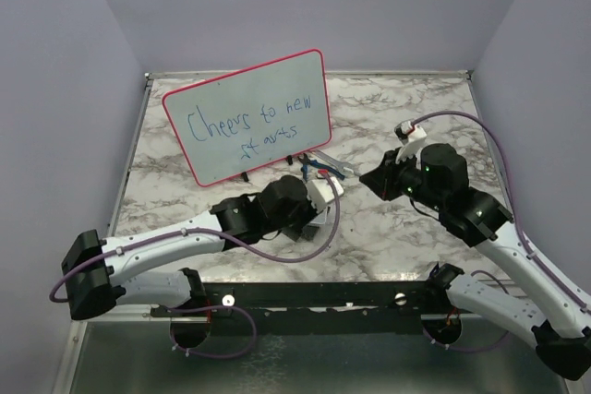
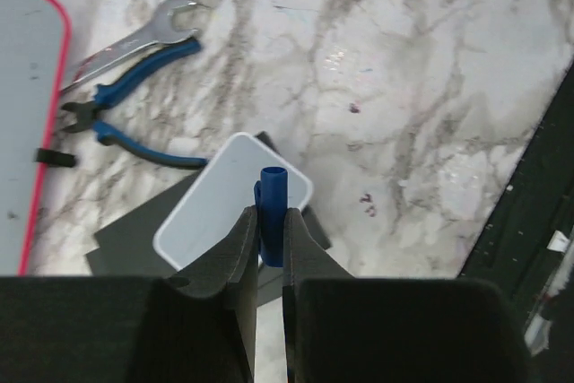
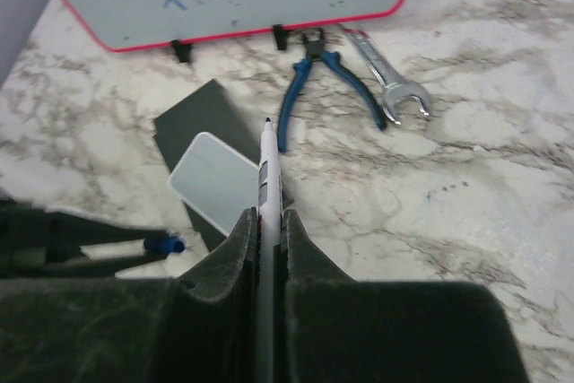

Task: Write a sentence on the whiteboard
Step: Insert the whiteboard marker without the cap into the pen cap.

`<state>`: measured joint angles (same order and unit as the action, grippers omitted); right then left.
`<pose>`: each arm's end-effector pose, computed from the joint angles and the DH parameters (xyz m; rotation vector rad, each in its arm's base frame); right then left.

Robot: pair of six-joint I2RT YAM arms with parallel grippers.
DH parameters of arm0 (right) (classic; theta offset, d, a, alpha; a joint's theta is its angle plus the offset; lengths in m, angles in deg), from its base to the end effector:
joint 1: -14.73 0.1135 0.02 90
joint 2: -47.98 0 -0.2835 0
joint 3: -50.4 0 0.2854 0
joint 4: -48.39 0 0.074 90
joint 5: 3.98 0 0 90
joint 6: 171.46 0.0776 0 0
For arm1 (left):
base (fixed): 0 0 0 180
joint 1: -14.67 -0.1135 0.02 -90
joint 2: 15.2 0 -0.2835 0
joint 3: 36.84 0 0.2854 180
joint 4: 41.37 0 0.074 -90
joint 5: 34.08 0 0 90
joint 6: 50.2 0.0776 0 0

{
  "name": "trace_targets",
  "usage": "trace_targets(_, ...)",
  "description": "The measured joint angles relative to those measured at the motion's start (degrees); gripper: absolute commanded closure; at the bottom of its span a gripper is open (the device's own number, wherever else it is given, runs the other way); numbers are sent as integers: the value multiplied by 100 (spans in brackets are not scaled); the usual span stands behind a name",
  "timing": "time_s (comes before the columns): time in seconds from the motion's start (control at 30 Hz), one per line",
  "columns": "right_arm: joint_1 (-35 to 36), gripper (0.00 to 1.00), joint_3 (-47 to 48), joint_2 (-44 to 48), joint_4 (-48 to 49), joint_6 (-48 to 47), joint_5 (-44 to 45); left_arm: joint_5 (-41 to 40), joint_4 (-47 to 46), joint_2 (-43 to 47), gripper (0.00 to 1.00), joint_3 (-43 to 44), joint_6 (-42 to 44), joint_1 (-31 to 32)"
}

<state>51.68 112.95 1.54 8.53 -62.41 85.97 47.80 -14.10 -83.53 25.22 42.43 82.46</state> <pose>0.1898 0.1429 0.3371 -0.3181 2.0162 0.6261 0.1329 -0.2965 0.2625 1.1954 1.8388 -0.5025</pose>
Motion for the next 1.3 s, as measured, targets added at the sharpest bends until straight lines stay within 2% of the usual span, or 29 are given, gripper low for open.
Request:
trace_targets(0.17, 0, 99, 592, -245, -256, -216, -1038, 168, 22, 511, 100, -7, 426, -866)
trace_targets(0.43, 0, 99, 1217, -807, -852, -485, -2369, 466, 15, 905, 100, -284, 651, -916)
trace_targets(0.6, 0, 99, 1220, -1191, -1187, -573, -3150, 551, 74, 1099, 100, -494, 645, -793)
trace_targets(0.83, 0, 99, 1220, -1438, -1502, -693, -3709, 612, 87, 1707, 100, -787, 614, -424)
trace_targets(1.07, 0, 99, 1220, -1591, -1591, -796, -3998, 621, 133, 1746, 100, -872, 599, -46)
trace_targets(1.3, 0, 99, 1220, -1604, -1635, -861, -4074, 614, 140, 1755, 100, -901, 599, 59)
